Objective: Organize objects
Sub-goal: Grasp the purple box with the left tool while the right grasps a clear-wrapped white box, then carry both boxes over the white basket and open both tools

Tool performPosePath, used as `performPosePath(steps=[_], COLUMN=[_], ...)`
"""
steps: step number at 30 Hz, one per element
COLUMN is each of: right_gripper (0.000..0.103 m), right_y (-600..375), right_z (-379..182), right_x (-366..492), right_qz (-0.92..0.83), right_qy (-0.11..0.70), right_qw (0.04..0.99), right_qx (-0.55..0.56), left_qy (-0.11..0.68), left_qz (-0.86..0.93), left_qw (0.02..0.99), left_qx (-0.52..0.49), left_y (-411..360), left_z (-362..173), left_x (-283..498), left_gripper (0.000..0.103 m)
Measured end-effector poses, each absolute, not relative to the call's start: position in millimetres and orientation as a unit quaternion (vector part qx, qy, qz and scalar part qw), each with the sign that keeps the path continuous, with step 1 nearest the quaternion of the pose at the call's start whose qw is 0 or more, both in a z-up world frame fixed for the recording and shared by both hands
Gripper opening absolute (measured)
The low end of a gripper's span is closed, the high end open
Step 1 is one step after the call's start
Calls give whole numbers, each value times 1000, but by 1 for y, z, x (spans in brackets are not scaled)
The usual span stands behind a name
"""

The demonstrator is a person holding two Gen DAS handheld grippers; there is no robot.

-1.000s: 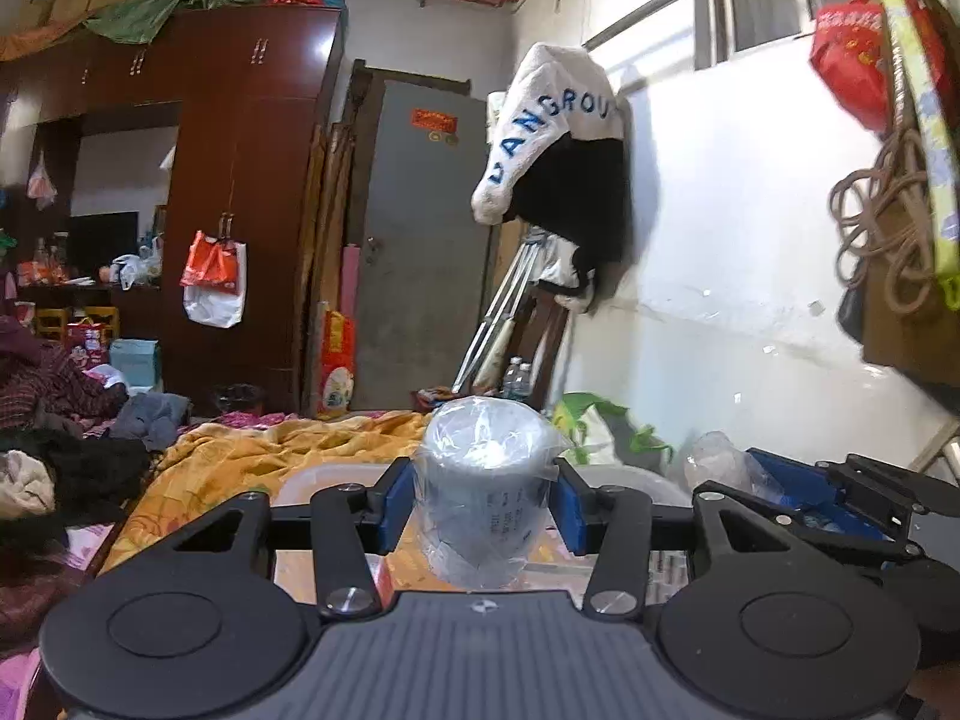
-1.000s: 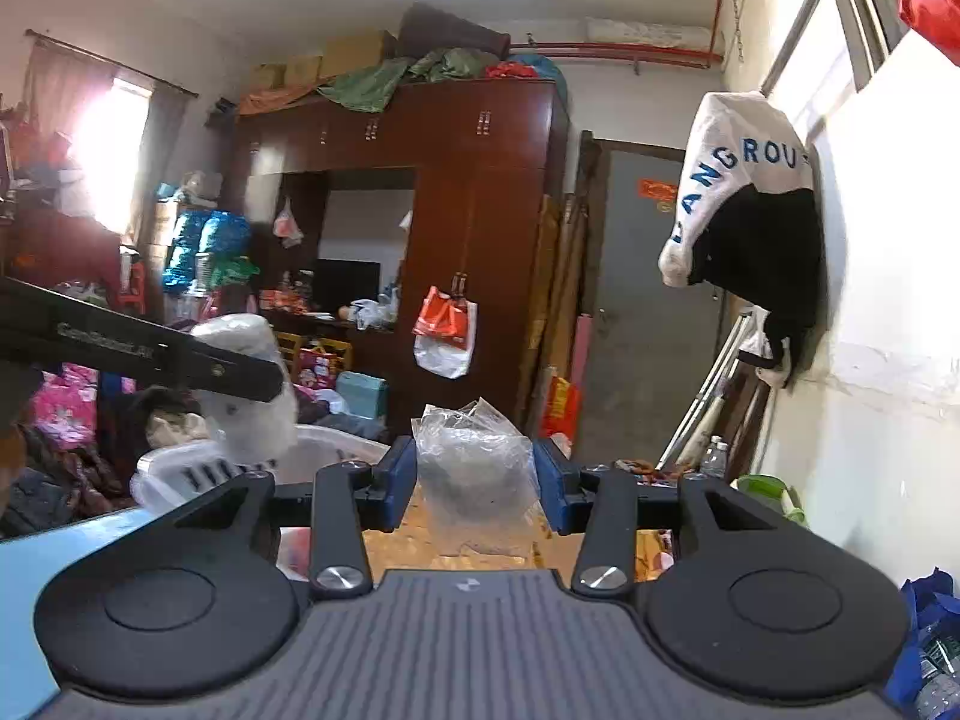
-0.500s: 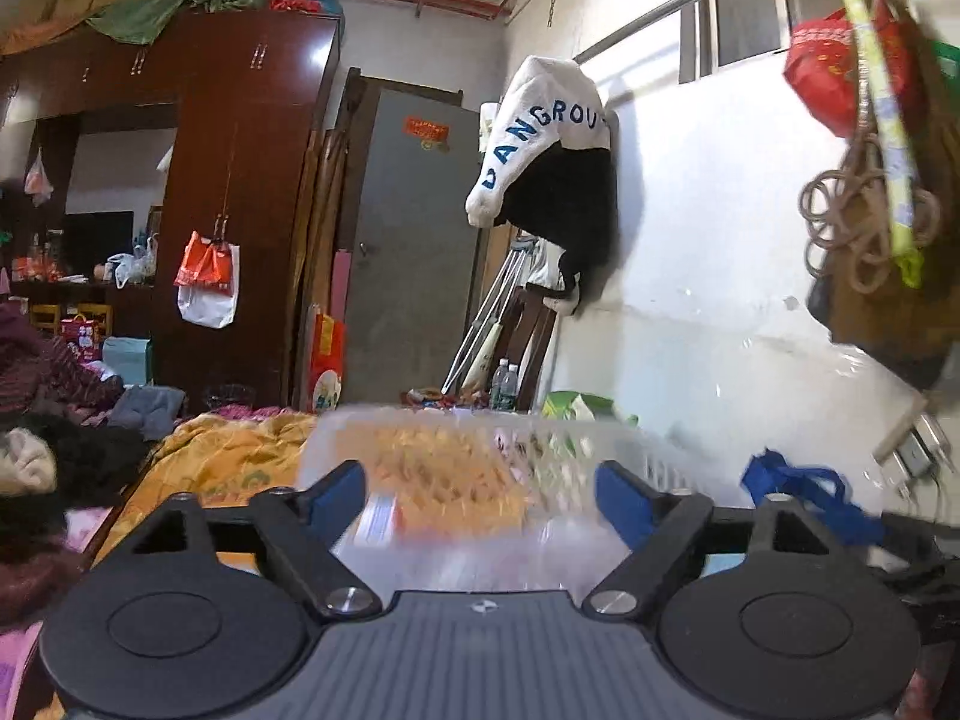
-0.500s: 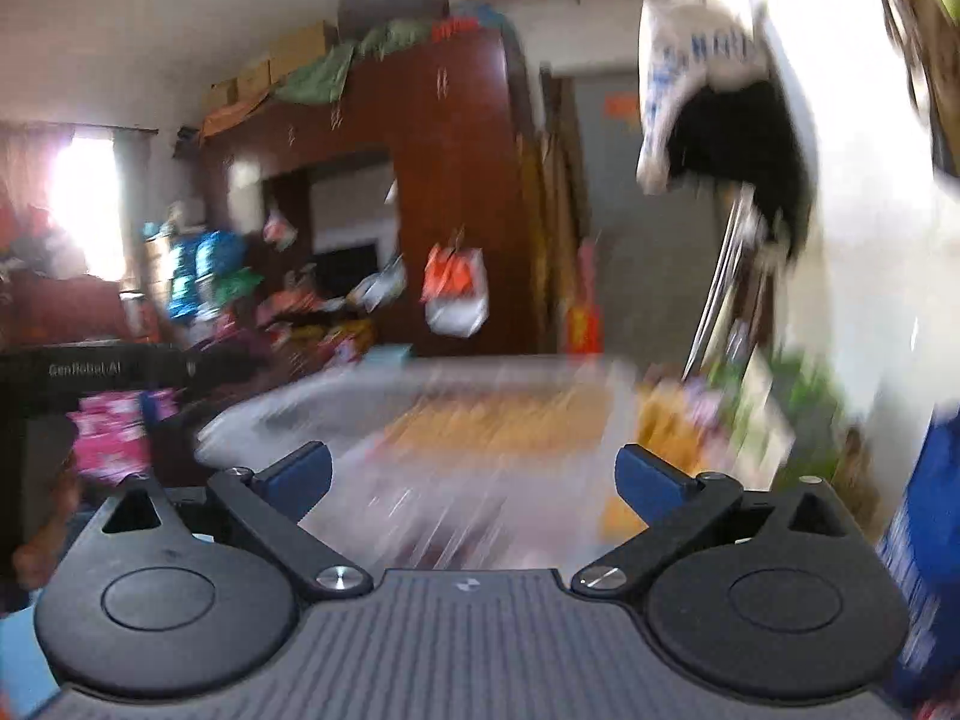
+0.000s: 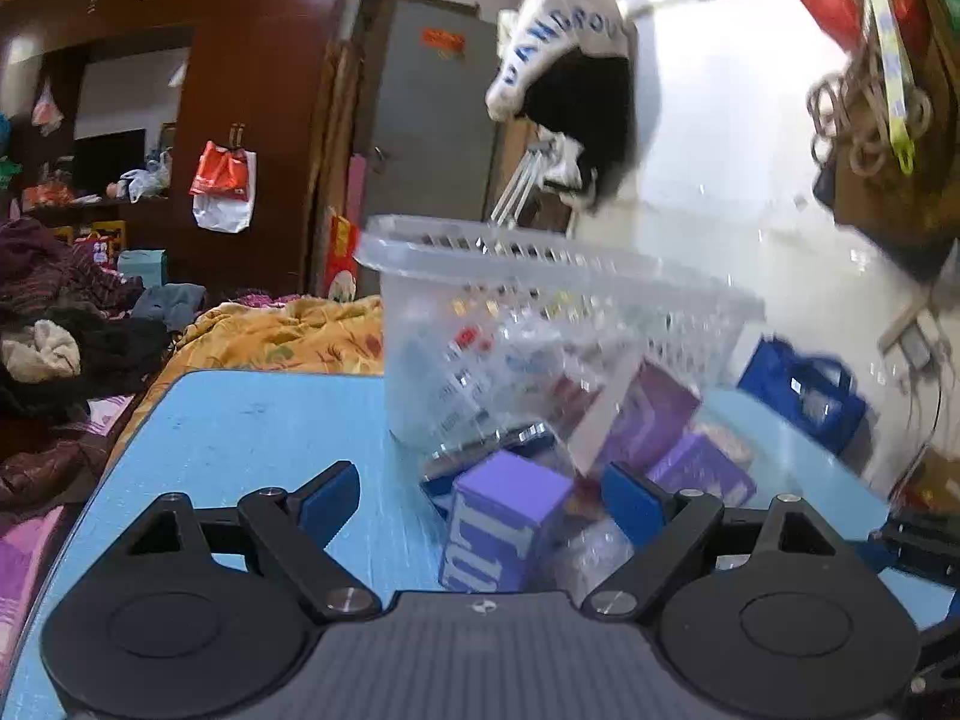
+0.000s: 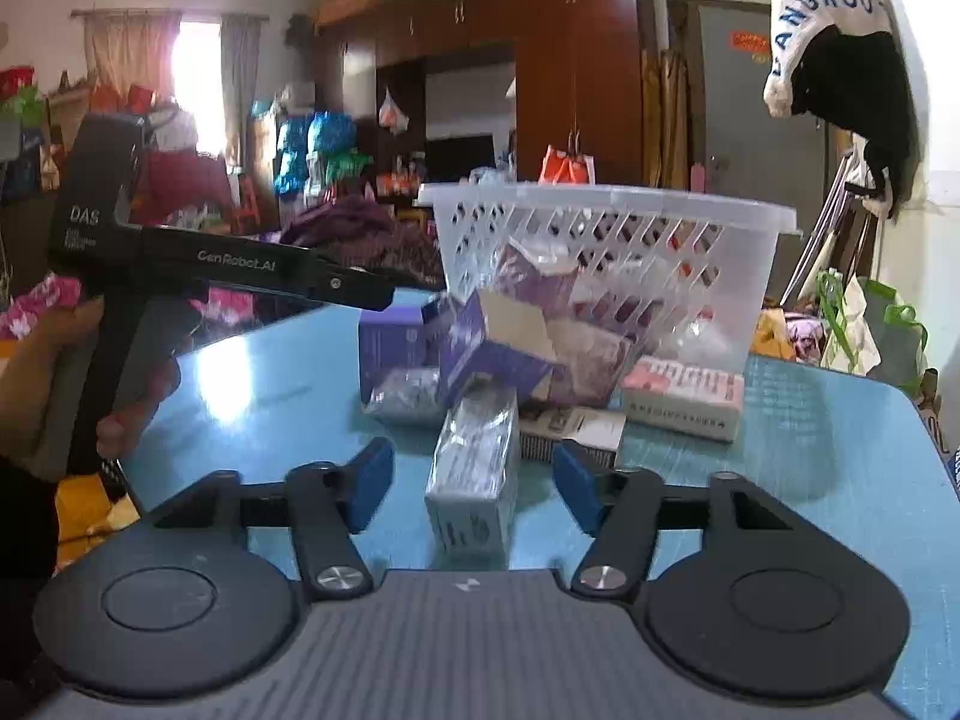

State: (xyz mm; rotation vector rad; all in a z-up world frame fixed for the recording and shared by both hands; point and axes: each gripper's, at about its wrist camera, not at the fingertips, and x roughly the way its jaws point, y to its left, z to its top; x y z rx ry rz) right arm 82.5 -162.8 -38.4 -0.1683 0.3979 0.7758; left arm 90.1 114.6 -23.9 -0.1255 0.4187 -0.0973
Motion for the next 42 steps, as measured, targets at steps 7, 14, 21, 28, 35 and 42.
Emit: performPosePath(steps=[7, 14, 21, 28, 35, 42], right_gripper=[33, 32, 32, 32, 32, 32], right_y=[-174, -203, -210, -215, -224, -228], right_z=[-48, -40, -37, -38, -37, -35], right_x=[75, 69, 81, 86, 88, 90], right_qz=[373, 363, 351, 339, 329, 317], right_qy=[188, 166, 165, 164, 155, 146], right_qw=[907, 917, 922, 927, 931, 937], right_qx=[-55, -23, -6, 3, 13, 17], left_qy=[230, 228, 238, 230, 183, 151], left_qz=[-19, -7, 1, -5, -5, -1], left_qw=[973, 974, 971, 973, 982, 987], left_qx=[-16, -4, -7, -32, -36, -47], left_y=[100, 95, 94, 99, 100, 103], left_z=[-35, -33, -34, -35, -32, -26], left_x=[96, 95, 101, 98, 84, 78], left_gripper=[90, 90, 73, 48, 47, 48])
